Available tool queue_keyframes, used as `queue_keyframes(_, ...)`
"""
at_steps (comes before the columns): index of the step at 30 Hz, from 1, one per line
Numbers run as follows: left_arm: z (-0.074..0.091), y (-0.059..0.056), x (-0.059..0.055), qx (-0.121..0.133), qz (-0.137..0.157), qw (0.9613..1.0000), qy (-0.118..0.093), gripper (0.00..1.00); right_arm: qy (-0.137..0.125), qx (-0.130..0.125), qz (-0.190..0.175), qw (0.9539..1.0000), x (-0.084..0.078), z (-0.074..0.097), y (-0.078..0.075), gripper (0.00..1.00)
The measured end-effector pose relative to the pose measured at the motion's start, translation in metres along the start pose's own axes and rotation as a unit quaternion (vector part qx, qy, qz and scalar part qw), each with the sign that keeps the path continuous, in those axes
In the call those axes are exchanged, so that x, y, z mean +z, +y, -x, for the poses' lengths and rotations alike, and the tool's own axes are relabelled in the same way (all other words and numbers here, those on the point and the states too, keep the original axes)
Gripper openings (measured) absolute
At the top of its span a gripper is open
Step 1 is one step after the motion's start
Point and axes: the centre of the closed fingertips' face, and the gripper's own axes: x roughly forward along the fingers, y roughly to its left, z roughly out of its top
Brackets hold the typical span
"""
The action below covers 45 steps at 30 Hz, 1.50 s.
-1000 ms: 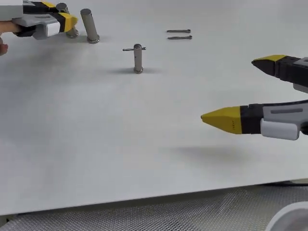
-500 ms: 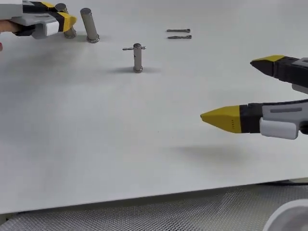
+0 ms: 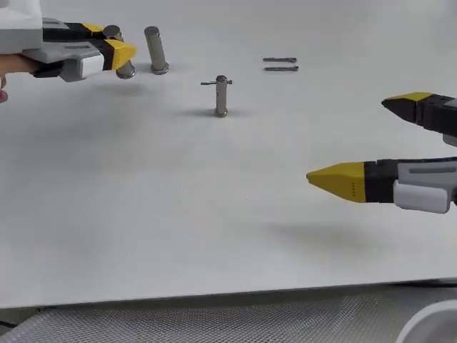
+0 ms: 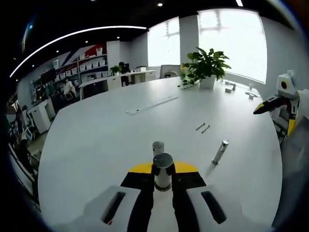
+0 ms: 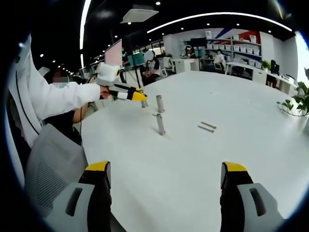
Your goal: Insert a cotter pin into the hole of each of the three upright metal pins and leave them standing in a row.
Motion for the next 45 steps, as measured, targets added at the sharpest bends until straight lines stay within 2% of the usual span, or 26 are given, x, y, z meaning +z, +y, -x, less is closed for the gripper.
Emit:
queue_keyframes(4, 0.009, -0.017, 0.008, 0.002, 0.015, 0.9999, -0.007, 0.1, -0.002, 0.005, 0.002, 1.0, 0.001, -0.001, 0.002, 0.93)
queue_keyframes(8, 0.015, -0.043, 0.015, -0.002, 0.018, 0.9997, -0.017, 0.1, -0.006, 0.007, 0.002, 1.0, 0.001, -0.001, 0.003, 0.92)
queue_keyframes(10, 0.016, -0.055, 0.017, 0.0, 0.031, 0.9993, -0.02, 0.1, -0.009, 0.009, 0.003, 0.9999, 0.002, 0.0, 0.004, 0.92)
queue_keyframes(14, 0.017, -0.082, 0.017, -0.005, 0.037, 0.9991, -0.02, 0.1, -0.014, 0.007, 0.004, 0.9999, 0.003, 0.002, 0.002, 0.92)
queue_keyframes(15, 0.018, -0.094, 0.017, -0.007, 0.036, 0.9992, -0.019, 0.1, -0.015, 0.007, 0.004, 0.9999, 0.003, 0.002, 0.002, 0.92)
queue_keyframes(18, 0.019, -0.109, 0.015, -0.009, 0.037, 0.9991, -0.016, 0.1, -0.016, 0.008, 0.004, 0.9998, 0.001, 0.004, 0.002, 0.92)
queue_keyframes(21, 0.018, -0.124, 0.014, -0.014, 0.07, 0.9973, -0.019, 0.1, -0.017, 0.009, 0.0, 0.9998, -0.001, 0.005, 0.003, 0.92)
queue_keyframes(27, 0.006, -0.137, 0.006, -0.013, 0.063, 0.9979, -0.004, 0.1, -0.025, 0.009, -0.008, 0.9996, -0.002, 0.006, 0.002, 0.92)
queue_keyframes(29, 0.003, -0.143, 0.003, -0.013, 0.072, 0.9973, -0.002, 0.1, -0.026, 0.008, -0.011, 0.9996, -0.004, 0.007, 0.002, 0.92)
queue_keyframes(32, -0.003, -0.15, 0.0, -0.009, 0.071, 0.9974, 0.003, 0.1, -0.024, 0.009, -0.016, 0.9995, -0.007, 0.005, -0.007, 0.92)
queue_keyframes(35, -0.008, -0.153, -0.004, -0.009, 0.066, 0.9977, 0.009, 0.1, -0.021, 0.01, -0.018, 0.9996, -0.01, 0.004, -0.01, 0.92)
queue_keyframes(36, -0.01, -0.155, -0.006, -0.008, 0.049, 0.9987, 0.013, 0.1, -0.021, 0.01, -0.018, 0.9995, -0.01, 0.004, -0.008, 0.92)
queue_keyframes(37, -0.011, -0.155, -0.008, -0.006, 0.046, 0.9988, 0.016, 0.1, -0.022, 0.01, -0.019, 0.9995, -0.01, 0.004, -0.008, 0.92)
queue_keyframes(45, -0.017, -0.156, -0.017, -0.002, 0.045, 0.9987, 0.025, 0.1, -0.029, 0.012, -0.023, 0.9992, -0.008, 0.005, -0.003, 0.92)
